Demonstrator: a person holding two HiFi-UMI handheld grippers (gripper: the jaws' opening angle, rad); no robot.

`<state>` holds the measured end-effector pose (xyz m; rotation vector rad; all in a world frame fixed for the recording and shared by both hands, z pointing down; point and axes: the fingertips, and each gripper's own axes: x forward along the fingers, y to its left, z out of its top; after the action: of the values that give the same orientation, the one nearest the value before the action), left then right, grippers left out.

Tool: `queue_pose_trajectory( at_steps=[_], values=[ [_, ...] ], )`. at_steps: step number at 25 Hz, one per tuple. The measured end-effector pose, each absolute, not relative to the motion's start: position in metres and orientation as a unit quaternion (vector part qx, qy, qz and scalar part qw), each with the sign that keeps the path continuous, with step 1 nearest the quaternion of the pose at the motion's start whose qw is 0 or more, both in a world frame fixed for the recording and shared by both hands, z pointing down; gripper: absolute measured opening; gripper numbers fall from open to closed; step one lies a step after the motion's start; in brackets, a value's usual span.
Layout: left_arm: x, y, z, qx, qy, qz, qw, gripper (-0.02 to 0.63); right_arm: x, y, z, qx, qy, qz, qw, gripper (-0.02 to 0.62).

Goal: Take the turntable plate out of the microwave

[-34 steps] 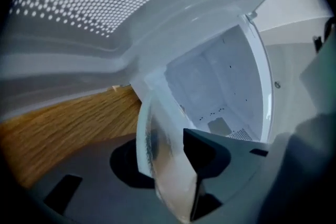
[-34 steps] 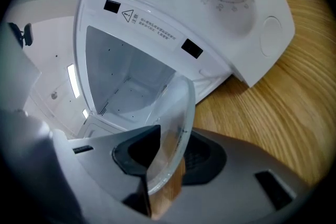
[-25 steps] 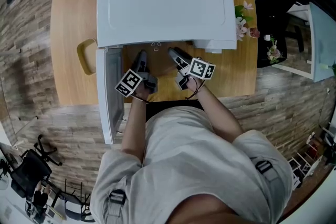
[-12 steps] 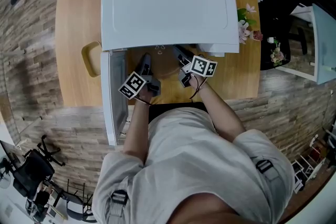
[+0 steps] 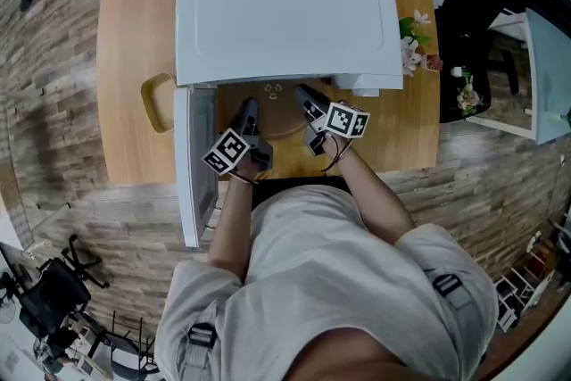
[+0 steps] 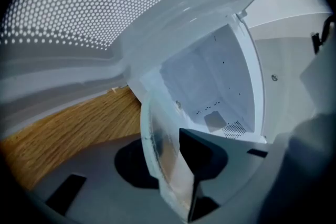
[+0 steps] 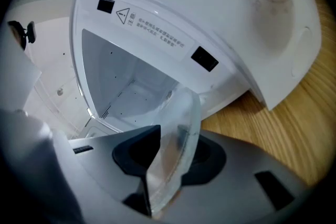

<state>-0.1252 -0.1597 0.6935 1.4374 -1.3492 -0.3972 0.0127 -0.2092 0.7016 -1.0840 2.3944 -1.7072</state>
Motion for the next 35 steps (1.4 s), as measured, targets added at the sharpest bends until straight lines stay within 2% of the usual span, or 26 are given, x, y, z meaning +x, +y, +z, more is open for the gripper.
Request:
queue_pose_trajectory(
  at_steps=[35],
  values=[
    [-0.1, -0.099, 0.664, 0.644, -0.558, -0.159, 0.498, 0.129, 0.037, -0.143, 0.668, -0.353, 0.781, -0.515, 0.018, 0.127]
  ],
)
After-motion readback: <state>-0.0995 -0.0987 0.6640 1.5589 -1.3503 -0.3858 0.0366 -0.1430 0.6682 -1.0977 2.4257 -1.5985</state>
